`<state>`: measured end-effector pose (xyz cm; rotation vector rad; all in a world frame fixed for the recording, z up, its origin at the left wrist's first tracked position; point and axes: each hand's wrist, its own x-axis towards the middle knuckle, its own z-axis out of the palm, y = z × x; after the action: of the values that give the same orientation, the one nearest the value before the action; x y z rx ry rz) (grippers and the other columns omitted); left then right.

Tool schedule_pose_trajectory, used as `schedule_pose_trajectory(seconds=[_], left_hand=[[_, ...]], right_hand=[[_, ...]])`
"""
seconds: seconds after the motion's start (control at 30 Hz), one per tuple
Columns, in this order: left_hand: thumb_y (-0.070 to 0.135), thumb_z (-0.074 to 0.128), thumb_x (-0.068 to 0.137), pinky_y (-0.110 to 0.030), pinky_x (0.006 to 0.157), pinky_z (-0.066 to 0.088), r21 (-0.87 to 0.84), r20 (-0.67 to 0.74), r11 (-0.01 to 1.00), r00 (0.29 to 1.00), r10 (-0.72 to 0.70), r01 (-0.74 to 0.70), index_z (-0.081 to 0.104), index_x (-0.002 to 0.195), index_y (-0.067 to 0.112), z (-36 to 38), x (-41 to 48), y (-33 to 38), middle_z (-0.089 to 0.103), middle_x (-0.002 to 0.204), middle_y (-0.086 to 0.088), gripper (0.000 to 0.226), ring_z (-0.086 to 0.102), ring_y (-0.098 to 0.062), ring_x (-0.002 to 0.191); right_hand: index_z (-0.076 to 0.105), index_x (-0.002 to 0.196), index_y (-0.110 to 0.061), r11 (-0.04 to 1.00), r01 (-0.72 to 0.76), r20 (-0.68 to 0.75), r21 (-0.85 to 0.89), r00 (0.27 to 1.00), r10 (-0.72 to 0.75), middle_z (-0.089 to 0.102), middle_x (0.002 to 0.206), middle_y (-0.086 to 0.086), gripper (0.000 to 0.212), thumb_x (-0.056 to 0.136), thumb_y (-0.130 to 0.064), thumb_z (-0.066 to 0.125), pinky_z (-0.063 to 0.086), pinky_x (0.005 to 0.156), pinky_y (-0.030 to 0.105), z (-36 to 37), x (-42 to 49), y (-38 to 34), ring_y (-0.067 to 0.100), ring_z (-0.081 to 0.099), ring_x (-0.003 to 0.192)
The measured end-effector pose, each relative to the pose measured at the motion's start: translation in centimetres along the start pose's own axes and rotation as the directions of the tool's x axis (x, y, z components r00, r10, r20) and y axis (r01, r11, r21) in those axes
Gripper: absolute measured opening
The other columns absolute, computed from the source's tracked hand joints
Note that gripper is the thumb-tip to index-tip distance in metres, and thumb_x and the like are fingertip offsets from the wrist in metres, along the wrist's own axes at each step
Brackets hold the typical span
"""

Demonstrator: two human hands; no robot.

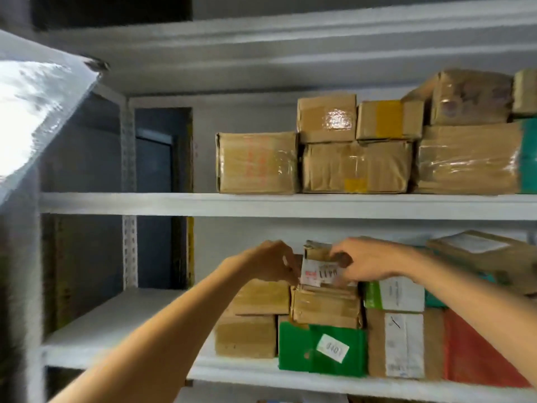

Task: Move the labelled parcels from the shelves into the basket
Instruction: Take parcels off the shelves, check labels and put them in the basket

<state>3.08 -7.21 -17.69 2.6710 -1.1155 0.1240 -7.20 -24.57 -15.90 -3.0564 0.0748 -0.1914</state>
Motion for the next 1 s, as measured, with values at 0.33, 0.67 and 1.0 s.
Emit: schedule_pose_trajectory(seconds=[0.33,0.67,1.0], left_hand=[[0.036,0.075,0.080,-0.025,0.080,0.048,0.139,-0.211,0.981,0.972,-0.107,0.138,0.064,0.110,0.020,-13.5,-2.5,-2.6,0.065,0.076,0.008,0.036,0.065,-0.009,0.074],[0.042,0.070,0.082,-0.029,0.087,0.044,0.355,-0.424,0.914,0.905,-0.031,0.198,0.056,0.128,0.019,-21.2,-3.2,-5.7,0.065,0.116,0.000,0.053,0.061,-0.017,0.102],[0.021,0.080,0.076,-0.032,0.075,0.046,-0.114,-0.508,0.992,0.862,-0.009,-0.057,0.022,0.142,0.024,-18.0,1.5,-9.8,0.053,0.112,-0.010,0.088,0.055,-0.023,0.091]], right_hand=[[0.055,0.130,-0.016,0.982,0.112,-0.151,-0.149,0.979,-0.135,0.054,0.112,-0.005,0.052,0.085,-0.039,0.070,0.048,0.090,0.033,-9.5,2.3,-6.5,0.015,0.054,0.101],[0.062,0.116,-0.008,0.996,0.040,-0.379,-0.078,0.923,-0.066,0.066,0.104,0.007,0.039,0.085,-0.032,0.071,0.052,0.086,0.040,-14.9,3.8,-9.3,0.023,0.063,0.095],[0.049,0.084,-0.004,0.993,-0.068,-0.529,0.100,0.841,0.111,0.042,0.069,0.006,0.025,0.085,-0.021,0.068,0.027,0.049,0.029,-13.5,6.4,-11.1,0.017,0.041,0.060]])
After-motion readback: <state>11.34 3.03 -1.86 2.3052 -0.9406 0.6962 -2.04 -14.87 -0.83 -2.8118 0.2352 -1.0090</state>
